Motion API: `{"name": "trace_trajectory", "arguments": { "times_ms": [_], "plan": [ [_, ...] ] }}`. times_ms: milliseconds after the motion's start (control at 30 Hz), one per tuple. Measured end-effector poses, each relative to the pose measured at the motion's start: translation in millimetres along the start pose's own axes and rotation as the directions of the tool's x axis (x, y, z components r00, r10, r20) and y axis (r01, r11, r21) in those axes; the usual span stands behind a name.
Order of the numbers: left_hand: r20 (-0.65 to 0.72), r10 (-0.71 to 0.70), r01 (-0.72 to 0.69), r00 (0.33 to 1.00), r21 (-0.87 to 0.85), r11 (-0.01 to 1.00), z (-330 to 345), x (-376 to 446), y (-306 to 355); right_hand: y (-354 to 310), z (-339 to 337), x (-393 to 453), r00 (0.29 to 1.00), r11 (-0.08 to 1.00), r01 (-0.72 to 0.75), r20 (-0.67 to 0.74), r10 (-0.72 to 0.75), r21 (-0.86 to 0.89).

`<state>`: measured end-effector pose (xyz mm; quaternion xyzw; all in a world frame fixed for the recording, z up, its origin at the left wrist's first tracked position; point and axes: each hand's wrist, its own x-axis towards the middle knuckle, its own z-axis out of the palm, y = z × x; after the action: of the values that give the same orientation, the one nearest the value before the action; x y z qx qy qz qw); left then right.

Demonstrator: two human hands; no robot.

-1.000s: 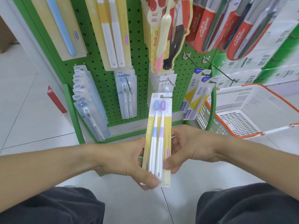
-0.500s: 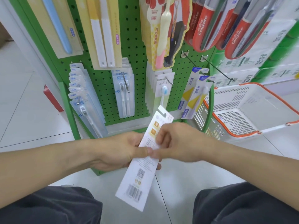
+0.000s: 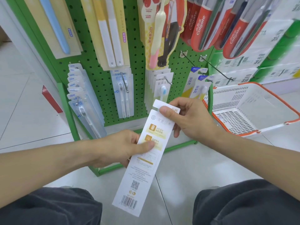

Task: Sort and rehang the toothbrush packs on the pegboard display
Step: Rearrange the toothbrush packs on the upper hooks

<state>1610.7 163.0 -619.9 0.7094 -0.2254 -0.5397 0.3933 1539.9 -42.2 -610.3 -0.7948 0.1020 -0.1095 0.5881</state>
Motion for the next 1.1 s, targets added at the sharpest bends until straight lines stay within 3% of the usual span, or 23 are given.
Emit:
{"name": "trace_trajectory", "arguments": {
  "times_ms": [133, 267, 500, 600, 767, 900, 1033, 1100],
  "plan": [
    [-0.079, -0.059, 0.060, 0.995, 0.010, 0.998, 3, -1, 7, -6, 3, -5, 1.000, 0.996, 0.020, -0.001, -0.020, -0.084],
    [-0.122, 0.002, 0.000, 0.993, 0.020, 1.000, 2, 0, 5, -9, 5, -10, 0.993, 0.998, -0.016, 0.117, 0.024, -0.068],
    [-0.116, 0.110, -0.129, 0.987, -0.170, 0.977, -8, 2, 3, 4, 8, -10, 0.941, 0.960, -0.280, 0.191, 0.280, -0.028],
    [-0.173, 0.152, -0.192, 0.973, -0.251, 0.949, -11, 4, 3, 6, 10, -12, 0.897, 0.947, -0.310, 0.306, 0.319, -0.080],
    [-0.243, 0.151, -0.227, 0.958, -0.326, 0.918, -10, 8, 3, 4, 20, -22, 0.743, 0.956, -0.130, 0.612, 0.269, -0.263],
    [-0.246, 0.126, -0.208, 0.961, -0.345, 0.915, -10, 8, 2, 4, 20, -23, 0.684, 0.949, -0.085, 0.675, 0.277, -0.303],
    [-0.287, 0.099, -0.160, 0.953, -0.199, 0.967, -9, 5, 6, 2, 20, -25, 0.609, 0.947, -0.197, 0.725, 0.322, -0.254],
    [-0.337, 0.064, -0.116, 0.939, -0.135, 0.984, -10, 4, 9, 2, 23, -28, 0.606, 0.942, -0.248, 0.721, 0.334, -0.228]
  ]
}}
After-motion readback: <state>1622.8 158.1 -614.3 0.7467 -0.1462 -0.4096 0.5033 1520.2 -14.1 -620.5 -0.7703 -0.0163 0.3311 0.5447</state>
